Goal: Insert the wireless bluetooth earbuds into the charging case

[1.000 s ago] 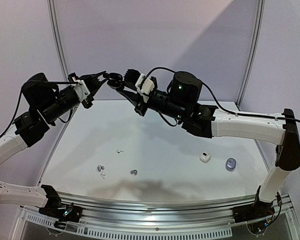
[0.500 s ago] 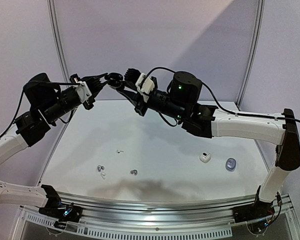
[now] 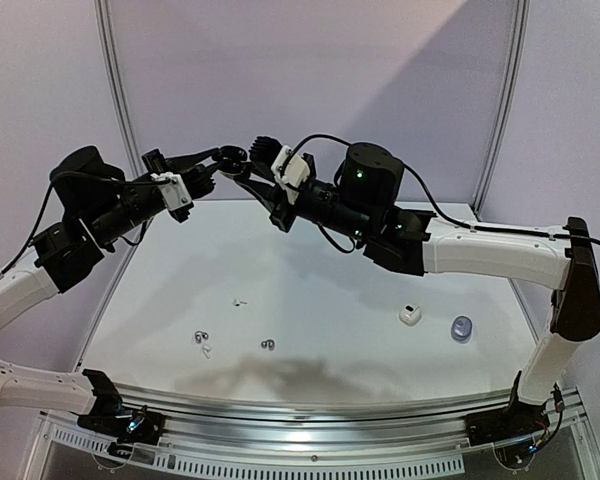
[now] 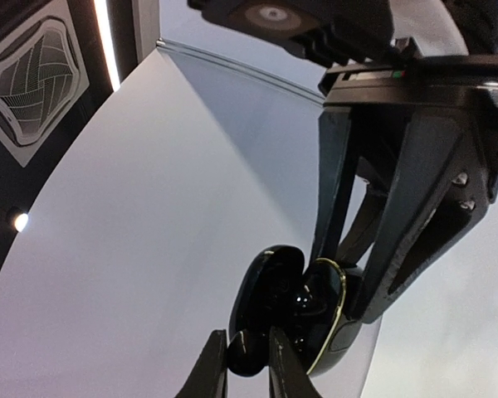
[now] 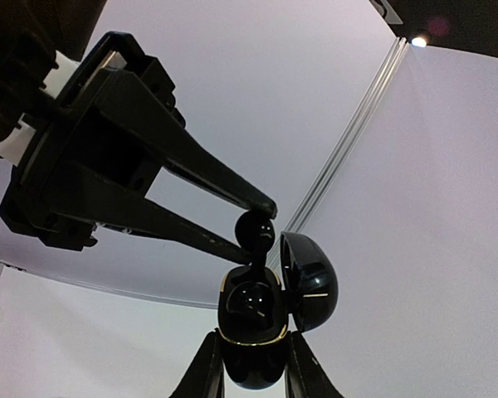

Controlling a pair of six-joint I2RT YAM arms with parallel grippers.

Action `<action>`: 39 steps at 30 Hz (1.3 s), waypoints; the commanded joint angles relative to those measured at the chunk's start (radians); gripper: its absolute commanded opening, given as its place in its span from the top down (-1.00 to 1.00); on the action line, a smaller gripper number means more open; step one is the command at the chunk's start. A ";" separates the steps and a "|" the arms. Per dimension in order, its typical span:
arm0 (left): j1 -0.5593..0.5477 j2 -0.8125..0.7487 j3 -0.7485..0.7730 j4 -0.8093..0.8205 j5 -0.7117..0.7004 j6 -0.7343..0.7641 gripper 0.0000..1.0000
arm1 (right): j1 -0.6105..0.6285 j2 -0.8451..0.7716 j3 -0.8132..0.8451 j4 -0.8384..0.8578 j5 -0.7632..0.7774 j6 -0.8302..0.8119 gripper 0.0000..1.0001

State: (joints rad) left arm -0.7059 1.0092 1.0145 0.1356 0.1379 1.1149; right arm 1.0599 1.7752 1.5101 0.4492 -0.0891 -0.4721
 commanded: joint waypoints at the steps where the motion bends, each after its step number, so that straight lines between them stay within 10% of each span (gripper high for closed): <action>1: 0.002 0.010 -0.025 -0.052 -0.020 0.127 1.00 | -0.003 -0.002 0.019 0.038 0.002 0.013 1.00; 39: 0.053 0.057 0.048 -0.093 0.037 -0.102 1.00 | -0.004 0.012 0.032 0.120 0.046 0.233 1.00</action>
State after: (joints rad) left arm -0.6708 1.0500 1.0397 0.1047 0.1726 1.0939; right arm 1.0588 1.7893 1.5101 0.4736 -0.0578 -0.2817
